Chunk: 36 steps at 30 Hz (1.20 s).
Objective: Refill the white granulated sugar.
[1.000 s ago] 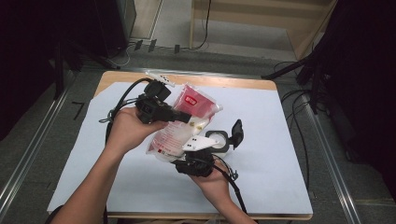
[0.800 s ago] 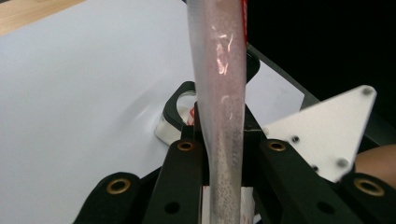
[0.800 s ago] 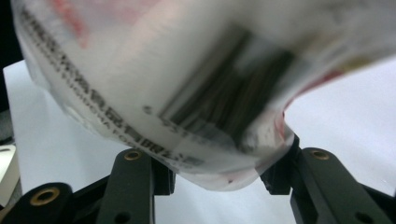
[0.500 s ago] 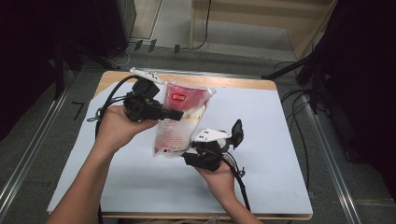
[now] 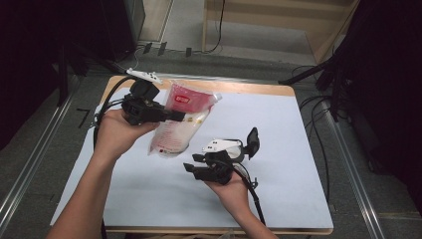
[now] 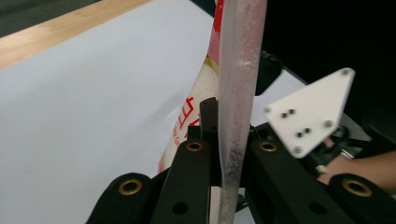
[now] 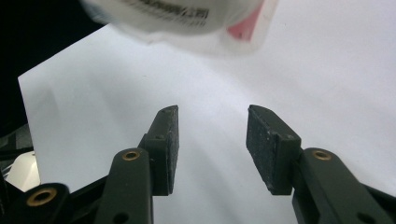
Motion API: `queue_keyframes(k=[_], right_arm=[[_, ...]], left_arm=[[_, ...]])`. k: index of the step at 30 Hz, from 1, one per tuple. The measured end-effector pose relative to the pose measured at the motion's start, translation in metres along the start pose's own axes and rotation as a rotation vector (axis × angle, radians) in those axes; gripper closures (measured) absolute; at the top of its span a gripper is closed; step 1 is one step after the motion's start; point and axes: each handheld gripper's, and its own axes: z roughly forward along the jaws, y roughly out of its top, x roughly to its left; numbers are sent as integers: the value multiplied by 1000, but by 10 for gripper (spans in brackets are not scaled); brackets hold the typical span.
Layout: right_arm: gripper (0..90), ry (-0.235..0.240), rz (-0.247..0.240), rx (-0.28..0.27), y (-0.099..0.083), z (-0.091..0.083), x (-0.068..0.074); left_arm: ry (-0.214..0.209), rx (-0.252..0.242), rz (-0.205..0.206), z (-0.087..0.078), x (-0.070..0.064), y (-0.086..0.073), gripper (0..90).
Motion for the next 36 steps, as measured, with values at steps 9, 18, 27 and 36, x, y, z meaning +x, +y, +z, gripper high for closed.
queue_keyframes(k=[9,18,27,36], right_arm=[[523,20,3,-13,1,-2,-2],[507,42,16,1,-2,-3,-3],[491,17,17,-2,-6,-8,-6],[490,11,8,-12,-5,-10,-8]], left_arm=[[85,-6,-50,5,29,-8,897],[152,24,-98,30,61,-16,896],[135,-39,-36,59,78,-23,896],[94,-30,-50,71,88,-35,881]])
